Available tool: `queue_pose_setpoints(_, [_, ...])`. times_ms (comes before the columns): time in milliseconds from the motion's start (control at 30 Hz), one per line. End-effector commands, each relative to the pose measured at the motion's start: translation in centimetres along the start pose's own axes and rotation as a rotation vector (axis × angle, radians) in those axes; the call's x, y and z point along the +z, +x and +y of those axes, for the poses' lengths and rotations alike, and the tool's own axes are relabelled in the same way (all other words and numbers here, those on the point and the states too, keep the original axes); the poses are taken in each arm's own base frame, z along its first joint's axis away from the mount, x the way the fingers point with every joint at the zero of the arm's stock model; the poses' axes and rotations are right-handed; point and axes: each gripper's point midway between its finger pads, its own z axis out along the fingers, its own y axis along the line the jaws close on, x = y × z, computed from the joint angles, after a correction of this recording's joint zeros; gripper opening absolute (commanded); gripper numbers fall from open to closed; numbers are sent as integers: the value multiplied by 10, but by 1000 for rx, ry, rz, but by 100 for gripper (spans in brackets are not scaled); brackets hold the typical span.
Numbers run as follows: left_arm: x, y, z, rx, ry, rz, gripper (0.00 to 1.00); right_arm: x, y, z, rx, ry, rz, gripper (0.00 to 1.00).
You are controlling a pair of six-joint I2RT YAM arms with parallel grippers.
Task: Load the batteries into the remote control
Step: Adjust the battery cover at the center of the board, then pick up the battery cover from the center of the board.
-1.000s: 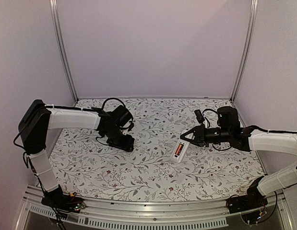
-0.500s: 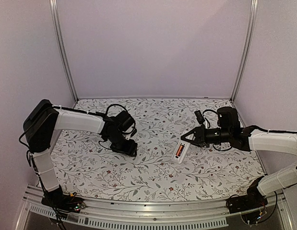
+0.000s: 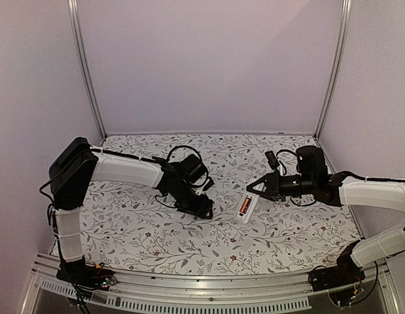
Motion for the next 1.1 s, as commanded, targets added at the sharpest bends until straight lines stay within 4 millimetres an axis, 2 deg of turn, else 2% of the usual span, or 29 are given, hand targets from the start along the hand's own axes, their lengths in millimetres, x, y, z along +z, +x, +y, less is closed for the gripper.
queue_pose_setpoints(0, [12,-10,-32,62,86,-9,69,-1,1,-2,1,0,5,0])
queue_pose_setpoints(100, [-8,-24,-36,146,73,-67,73,-1,2,-2,0,-1,6,0])
queue_pose_setpoints(267, [-55,-36,-26,404,10,-147,84,-5,2,-4,-5,5,4,0])
queue_pose_setpoints(333, [-63,-37,-12,553,-33,-151,85,-6,1,-5,-7,7,0,0])
queue_pose_setpoints(400, [-64,-29,0,705,-61,-93,84,-6,2,-5,-7,5,2,0])
queue_pose_setpoints(533, [-68,-32,20,816,-43,-86,82,-6,4,-7,-2,5,6,0])
queue_pose_setpoints(633, [-66,-33,27,886,3,-120,81,-7,4,-7,-1,3,3,0])
queue_pose_setpoints(800, [-43,-26,48,992,-32,-26,77,-8,5,-7,-3,0,7,0])
queue_pose_setpoints(1067, [-13,-22,56,1057,-14,83,70,-7,6,-11,4,4,12,0])
